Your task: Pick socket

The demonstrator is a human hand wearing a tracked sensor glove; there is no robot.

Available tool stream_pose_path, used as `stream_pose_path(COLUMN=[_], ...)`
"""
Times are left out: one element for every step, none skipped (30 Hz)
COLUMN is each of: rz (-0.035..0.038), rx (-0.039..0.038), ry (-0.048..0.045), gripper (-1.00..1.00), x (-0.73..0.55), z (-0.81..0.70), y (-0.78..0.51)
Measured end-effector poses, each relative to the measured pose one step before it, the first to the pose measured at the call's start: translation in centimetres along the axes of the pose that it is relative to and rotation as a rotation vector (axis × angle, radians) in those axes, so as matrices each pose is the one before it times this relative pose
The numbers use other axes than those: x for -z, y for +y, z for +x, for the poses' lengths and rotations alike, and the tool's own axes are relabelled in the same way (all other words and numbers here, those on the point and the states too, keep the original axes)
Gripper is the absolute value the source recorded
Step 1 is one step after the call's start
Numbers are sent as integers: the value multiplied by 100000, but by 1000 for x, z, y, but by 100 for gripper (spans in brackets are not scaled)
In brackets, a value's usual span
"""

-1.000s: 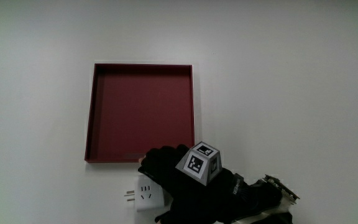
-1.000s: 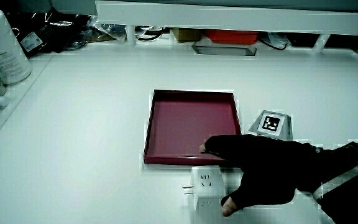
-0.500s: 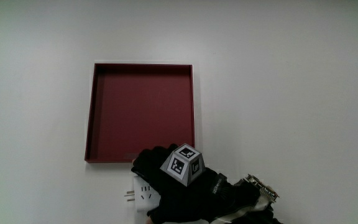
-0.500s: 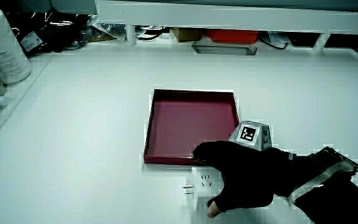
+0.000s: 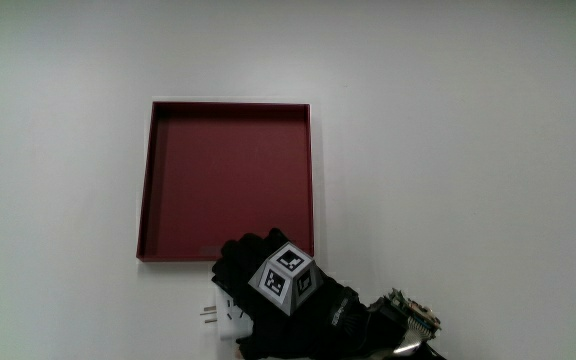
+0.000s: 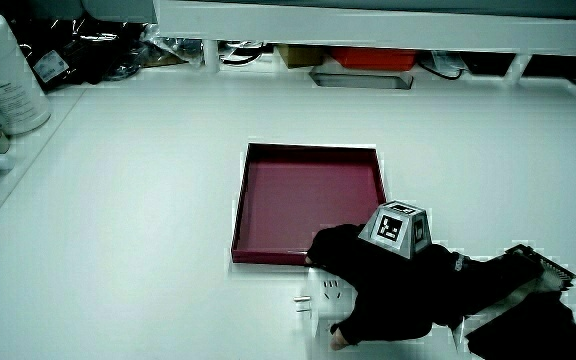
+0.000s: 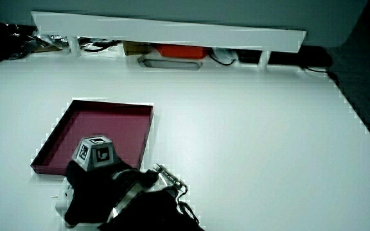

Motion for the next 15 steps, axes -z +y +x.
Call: stream_pose_path(rz=[1077, -537, 906, -878, 547, 1054, -1325, 375, 171, 176, 887, 1631, -777, 989, 83], rx=[1709, 369, -209, 183, 316, 538, 382, -329, 394, 209, 641, -711, -346, -315, -189], ry=[-4564, -1683, -1037, -548, -1550, -768, 61, -240, -1551, 537, -832, -1134, -35, 1473, -1451], gripper=[43, 48, 52, 57, 61, 65, 70, 74, 78, 83, 87, 91, 96, 100, 100], x=[80, 283, -230, 371, 41, -344, 131, -1, -9, -85, 210, -202, 356, 78, 127], z=[-205, -6, -313, 170, -49, -236, 33, -82, -92, -131, 22, -206, 138, 90, 89], y=[-36, 119, -82, 208, 35, -116, 94, 26, 22, -31, 44, -128, 115, -1, 48])
